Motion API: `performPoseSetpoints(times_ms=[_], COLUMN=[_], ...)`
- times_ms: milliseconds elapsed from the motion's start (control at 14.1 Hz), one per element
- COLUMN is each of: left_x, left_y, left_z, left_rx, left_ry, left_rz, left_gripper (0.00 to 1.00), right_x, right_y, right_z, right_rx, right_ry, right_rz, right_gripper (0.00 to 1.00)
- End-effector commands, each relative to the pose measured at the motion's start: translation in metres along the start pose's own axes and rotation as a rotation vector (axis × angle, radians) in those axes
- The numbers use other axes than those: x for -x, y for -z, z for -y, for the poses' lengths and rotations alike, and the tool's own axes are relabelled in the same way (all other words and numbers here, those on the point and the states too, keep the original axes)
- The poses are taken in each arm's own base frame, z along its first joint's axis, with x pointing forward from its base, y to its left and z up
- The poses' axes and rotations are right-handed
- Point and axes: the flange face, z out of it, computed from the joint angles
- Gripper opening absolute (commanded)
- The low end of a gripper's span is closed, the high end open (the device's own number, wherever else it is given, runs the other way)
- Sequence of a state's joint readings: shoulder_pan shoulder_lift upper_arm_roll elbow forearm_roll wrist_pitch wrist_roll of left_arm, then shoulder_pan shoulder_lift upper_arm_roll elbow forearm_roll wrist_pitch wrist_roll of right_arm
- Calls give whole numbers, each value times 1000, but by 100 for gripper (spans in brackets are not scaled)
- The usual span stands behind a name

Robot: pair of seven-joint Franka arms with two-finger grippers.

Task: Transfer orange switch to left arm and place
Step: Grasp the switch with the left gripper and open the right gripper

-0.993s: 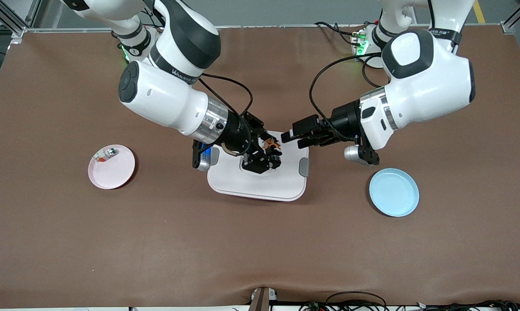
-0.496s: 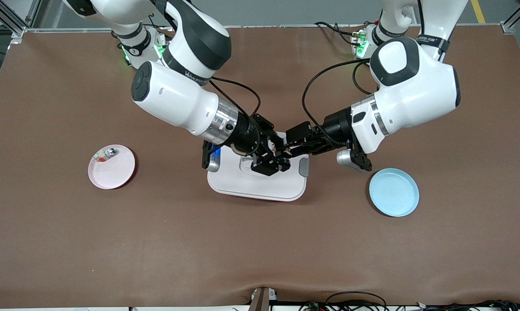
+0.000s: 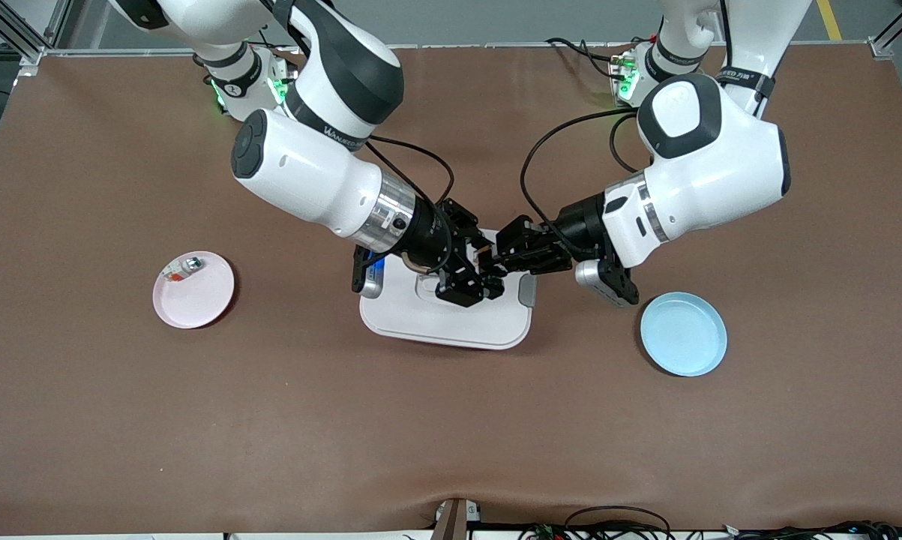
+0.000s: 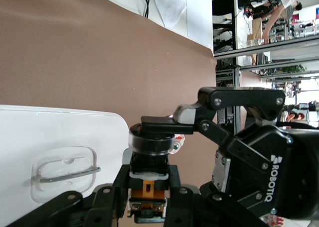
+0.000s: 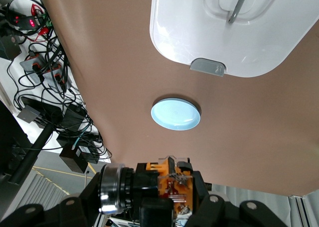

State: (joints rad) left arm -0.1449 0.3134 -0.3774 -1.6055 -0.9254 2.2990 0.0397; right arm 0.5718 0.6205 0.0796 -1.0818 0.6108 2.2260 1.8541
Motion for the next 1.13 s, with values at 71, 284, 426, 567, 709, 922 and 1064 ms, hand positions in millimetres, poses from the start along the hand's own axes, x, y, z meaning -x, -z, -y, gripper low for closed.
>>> performPoseSetpoints(times_ms=[71,284,426,567,709,922,1064], left_x=[-3,-5,-8,-11,-13,-17,-20], left_y=[-1,2,6,13,18,22,28], left_z=[-1,0,4,6,9,14,20], left_rx=[5,-32,-87,-145,-188,-223,-262], left_ry=[-7,-41,-86,-132,-166,-186,-210], left_rz=[-14,-18,-23,-31,-37,-41,-43], left_gripper=[0,0,0,0,0,0,0], right_x=[10,9,9,8,7,-2,-14], right_y=[3,4,4,4,6,12,18], right_z=[5,6,5,6,7,13,18], right_rx=[-18,-19,-18,-17,-20,-20,3], right_ry=[-33,-34,-34,-36,-36,-39,-14], right_rz=[27,27,26,25,22,8,-22], right_gripper=[0,0,14,90,100,100,100])
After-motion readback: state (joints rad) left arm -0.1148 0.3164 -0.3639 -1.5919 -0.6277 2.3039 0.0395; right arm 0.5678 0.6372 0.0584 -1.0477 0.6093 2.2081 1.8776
